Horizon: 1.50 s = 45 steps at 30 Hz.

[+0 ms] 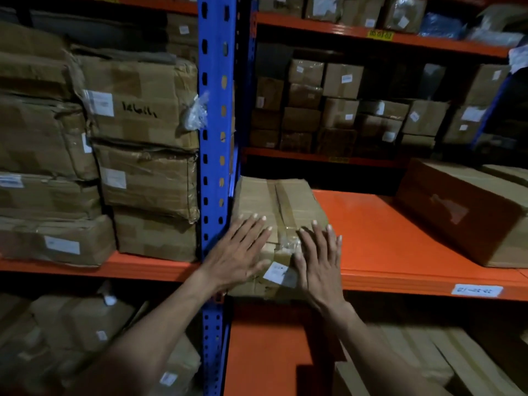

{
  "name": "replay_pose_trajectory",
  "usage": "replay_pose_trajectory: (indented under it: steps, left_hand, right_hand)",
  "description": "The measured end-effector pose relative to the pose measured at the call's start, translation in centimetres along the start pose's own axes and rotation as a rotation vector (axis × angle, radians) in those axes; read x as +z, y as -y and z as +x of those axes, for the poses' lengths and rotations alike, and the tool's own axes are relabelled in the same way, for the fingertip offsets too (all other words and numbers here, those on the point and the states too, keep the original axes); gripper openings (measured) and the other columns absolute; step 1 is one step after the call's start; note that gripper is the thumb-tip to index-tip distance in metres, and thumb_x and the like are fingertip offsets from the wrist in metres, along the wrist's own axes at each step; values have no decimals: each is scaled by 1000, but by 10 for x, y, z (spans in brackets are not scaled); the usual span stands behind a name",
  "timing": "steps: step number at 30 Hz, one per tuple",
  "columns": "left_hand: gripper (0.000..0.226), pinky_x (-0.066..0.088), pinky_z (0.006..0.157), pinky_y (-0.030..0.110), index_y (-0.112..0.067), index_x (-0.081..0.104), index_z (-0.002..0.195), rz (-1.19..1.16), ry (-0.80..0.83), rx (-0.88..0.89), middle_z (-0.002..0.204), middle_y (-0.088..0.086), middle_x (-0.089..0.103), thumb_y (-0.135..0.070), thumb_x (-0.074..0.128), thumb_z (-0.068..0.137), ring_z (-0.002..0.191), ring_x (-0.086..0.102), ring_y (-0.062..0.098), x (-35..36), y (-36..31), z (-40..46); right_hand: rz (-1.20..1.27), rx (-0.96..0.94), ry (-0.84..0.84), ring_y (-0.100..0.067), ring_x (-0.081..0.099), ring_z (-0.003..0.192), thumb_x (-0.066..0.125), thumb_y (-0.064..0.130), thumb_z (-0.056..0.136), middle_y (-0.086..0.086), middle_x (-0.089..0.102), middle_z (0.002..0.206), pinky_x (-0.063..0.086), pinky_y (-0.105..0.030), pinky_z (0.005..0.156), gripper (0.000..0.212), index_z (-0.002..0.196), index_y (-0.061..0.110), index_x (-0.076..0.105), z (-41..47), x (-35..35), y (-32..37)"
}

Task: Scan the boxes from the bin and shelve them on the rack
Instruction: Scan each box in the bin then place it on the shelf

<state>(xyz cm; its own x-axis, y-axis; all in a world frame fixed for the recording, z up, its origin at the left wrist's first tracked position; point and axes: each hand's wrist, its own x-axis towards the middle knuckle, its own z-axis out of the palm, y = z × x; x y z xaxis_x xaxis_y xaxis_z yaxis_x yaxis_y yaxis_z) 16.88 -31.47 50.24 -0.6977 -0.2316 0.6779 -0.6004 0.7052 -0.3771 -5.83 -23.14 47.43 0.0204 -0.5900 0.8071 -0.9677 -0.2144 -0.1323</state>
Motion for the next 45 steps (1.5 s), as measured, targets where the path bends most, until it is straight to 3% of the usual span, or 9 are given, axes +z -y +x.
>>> replay_pose_trajectory:
  steps: [6,16,22,24,27,29,35,39,45]
  left_hand:
    - [80,21,120,44,-3,23,152,-33,332,-26,153,22,35,-64,30,99,141,33,34,4,40,23]
    - [79,-5,121,43,-6,-17,153,184,515,-152,164,20,-5,-57,12,101,151,-1,35,29,44,39]
    - [75,-6,122,48,-7,-18,153,201,626,-277,163,21,-14,-52,18,104,151,-9,36,16,26,44]
    - [78,0,123,51,-4,-10,155,142,523,-346,163,23,-9,-49,27,103,151,-6,38,12,8,29]
    - [78,16,121,52,1,20,154,-107,273,-422,161,26,15,-44,46,96,149,15,39,16,-39,-19]
    - [75,25,119,51,1,37,147,-262,255,-522,155,23,32,-42,59,90,144,29,38,26,-85,-60]
    - [65,40,106,36,2,52,135,-696,603,-986,139,17,52,-36,72,86,128,51,31,39,-234,-166]
    - [59,43,103,37,1,55,132,-799,801,-979,131,19,57,-29,73,85,121,56,33,37,-327,-222]
    - [66,46,100,39,-6,49,136,-853,982,-912,133,12,54,-50,61,88,120,53,28,57,-447,-284]
  right_hand:
    - [-55,36,202,-41,21,154,35,41,108,-18,35,161,22,-65,121,55,154,12,43,41,22,-10]
    - [-221,31,423,-43,6,158,34,54,108,-23,19,168,-3,-56,128,72,164,11,23,73,38,-18]
    - [-237,96,543,-34,-14,160,22,60,108,-12,-9,175,-13,-59,125,76,168,20,-1,76,24,-7]
    - [-159,96,519,-32,-15,160,27,57,108,-12,-10,175,-16,-59,123,75,168,19,3,61,14,-4]
    - [5,112,395,-34,3,161,44,48,107,-19,10,173,-4,-56,128,70,164,13,24,7,1,-5]
    - [86,176,398,-38,21,156,53,46,103,-23,27,166,10,-54,129,71,160,8,32,-47,-7,-11]
    - [164,655,810,-40,47,139,68,46,96,-23,47,150,35,-41,118,78,154,1,39,-231,-36,-36]
    - [94,842,1031,-39,45,139,59,59,97,-23,45,149,35,-38,114,84,155,4,36,-348,-68,-51]
    - [135,900,1156,-43,51,124,52,63,87,-22,51,133,45,-47,106,84,147,4,42,-483,-91,-73]
